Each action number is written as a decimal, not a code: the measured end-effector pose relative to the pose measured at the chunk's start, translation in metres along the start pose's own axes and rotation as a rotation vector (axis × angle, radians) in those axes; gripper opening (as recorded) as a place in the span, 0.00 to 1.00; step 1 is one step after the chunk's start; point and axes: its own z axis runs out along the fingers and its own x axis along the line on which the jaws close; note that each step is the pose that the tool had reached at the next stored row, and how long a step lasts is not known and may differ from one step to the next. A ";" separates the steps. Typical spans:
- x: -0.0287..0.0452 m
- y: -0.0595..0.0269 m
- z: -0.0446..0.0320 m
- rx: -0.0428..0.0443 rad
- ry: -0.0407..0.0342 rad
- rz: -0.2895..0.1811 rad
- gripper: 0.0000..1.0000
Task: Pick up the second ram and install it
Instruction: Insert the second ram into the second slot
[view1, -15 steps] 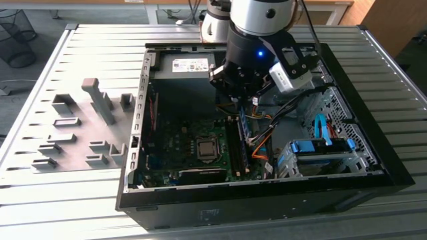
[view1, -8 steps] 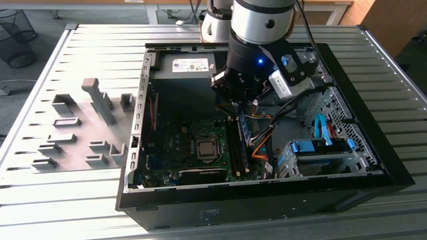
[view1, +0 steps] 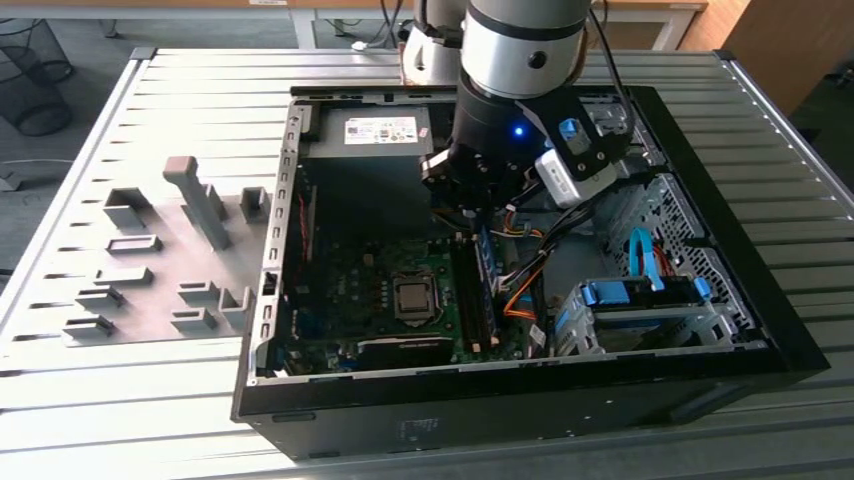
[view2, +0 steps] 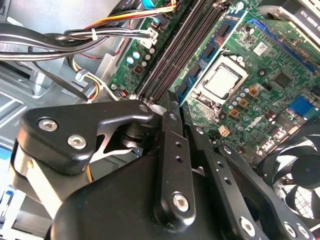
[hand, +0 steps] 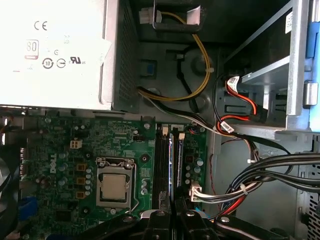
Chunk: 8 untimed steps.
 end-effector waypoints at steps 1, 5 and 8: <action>0.0001 0.0000 0.0001 -0.0001 -0.0001 0.000 0.14; 0.0001 -0.0001 0.0000 -0.0001 0.0000 0.000 0.14; 0.0001 -0.0002 0.0000 0.0000 0.0000 0.000 0.14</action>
